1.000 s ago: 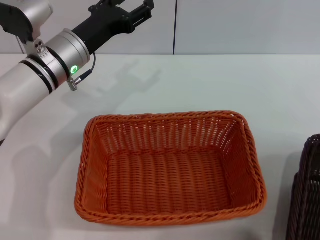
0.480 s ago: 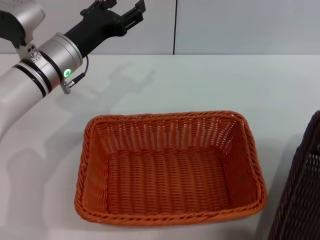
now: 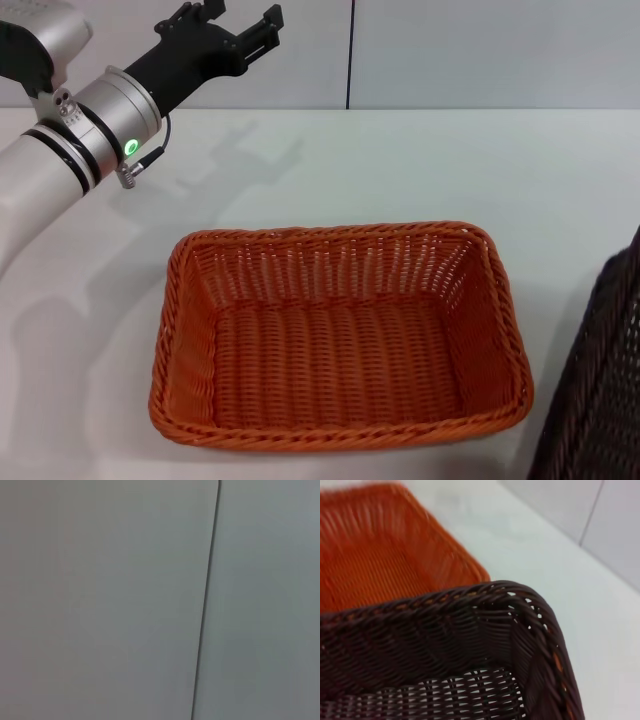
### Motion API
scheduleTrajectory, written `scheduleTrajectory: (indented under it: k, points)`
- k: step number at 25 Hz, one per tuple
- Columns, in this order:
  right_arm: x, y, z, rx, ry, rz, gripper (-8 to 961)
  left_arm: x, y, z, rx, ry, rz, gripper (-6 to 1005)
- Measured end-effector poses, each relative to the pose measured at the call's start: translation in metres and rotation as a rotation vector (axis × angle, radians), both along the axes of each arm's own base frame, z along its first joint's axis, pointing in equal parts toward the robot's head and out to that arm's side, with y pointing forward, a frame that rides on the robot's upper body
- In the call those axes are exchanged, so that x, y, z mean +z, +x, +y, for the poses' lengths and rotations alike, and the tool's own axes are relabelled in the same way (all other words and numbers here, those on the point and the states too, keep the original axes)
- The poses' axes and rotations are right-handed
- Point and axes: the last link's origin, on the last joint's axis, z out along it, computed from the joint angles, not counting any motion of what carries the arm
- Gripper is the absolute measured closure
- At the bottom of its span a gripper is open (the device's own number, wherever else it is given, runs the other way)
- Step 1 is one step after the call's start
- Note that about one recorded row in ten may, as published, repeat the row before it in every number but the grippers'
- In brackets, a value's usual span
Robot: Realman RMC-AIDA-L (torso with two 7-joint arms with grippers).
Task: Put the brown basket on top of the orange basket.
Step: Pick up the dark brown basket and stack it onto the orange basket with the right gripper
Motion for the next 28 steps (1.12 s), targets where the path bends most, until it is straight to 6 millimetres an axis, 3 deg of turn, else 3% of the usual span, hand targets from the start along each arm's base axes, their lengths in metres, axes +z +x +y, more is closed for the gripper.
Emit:
scheduleTrajectory:
  k: [7,15,28]
  points:
    - [0.002,-0.01,-0.007,0.087,0.005,0.1,808,0.001,-0.001,0.001,0.003,0.004,0.003,156]
    - [0.004,-0.006,-0.012,0.156,0.0,0.25,811,0.002,-0.004,0.004,0.031,0.013,0.027,156]
    - [-0.008,-0.008,-0.022,0.26,-0.037,0.396,807,0.001,0.005,0.013,0.033,0.029,0.065,156]
